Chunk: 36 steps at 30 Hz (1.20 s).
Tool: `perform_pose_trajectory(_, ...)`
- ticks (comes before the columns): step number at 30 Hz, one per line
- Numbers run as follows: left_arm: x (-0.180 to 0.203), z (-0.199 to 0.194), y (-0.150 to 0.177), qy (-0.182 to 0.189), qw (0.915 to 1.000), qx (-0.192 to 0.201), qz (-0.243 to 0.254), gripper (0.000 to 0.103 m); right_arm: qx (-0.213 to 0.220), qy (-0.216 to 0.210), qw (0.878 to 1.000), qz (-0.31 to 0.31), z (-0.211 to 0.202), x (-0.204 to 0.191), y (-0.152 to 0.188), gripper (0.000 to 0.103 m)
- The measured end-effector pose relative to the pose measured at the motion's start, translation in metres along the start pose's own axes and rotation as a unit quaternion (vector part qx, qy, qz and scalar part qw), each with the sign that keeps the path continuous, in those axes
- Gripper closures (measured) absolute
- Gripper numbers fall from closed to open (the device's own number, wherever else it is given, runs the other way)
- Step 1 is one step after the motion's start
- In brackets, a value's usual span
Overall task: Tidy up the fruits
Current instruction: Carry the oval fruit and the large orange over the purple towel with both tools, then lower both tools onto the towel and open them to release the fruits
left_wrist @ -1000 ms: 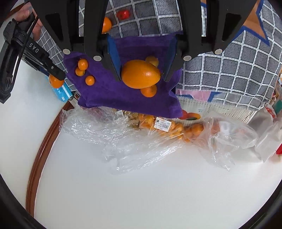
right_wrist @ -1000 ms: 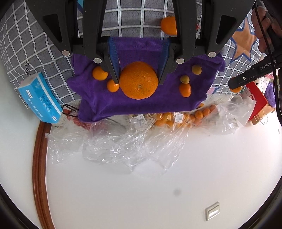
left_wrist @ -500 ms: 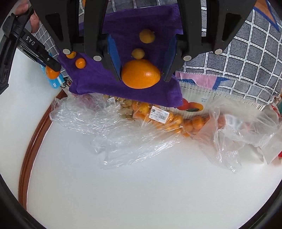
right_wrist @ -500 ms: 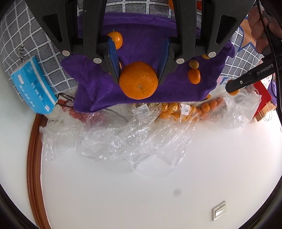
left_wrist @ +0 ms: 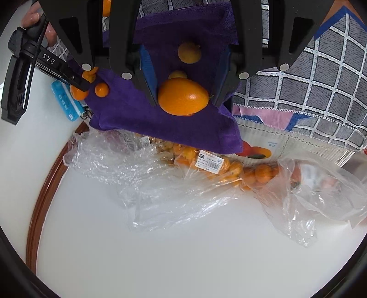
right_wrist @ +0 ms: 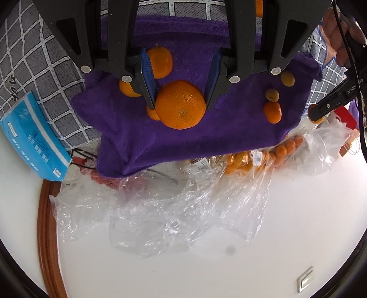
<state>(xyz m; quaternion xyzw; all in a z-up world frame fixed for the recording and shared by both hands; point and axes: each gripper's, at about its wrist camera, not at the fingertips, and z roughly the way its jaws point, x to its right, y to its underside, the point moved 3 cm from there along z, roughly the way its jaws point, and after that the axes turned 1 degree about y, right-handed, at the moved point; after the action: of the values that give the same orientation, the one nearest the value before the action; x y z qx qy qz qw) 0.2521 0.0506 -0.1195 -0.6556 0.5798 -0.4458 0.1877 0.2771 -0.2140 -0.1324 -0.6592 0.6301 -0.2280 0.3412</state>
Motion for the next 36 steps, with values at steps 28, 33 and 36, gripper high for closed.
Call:
perform_pose_trajectory(28, -0.008, 0.025, 0.013, -0.02, 0.9995, -0.022, -0.007, 0.058, -0.061, -0.01, 0.997, -0.054, 0.035, -0.028, 0.025, 0.061)
perform_pose_trajectory(33, -0.007, 0.026, 0.014, -0.014, 0.9997, -0.022, -0.003, 0.058, -0.053, 0.0, 0.997, -0.064, 0.032, -0.028, 0.025, 0.057)
perform_pose_trajectory(36, -0.006, 0.026, 0.015, -0.011, 0.9997, -0.023, -0.002, 0.058, -0.036, -0.004, 0.997, -0.07, 0.025, -0.029, 0.023, 0.046)
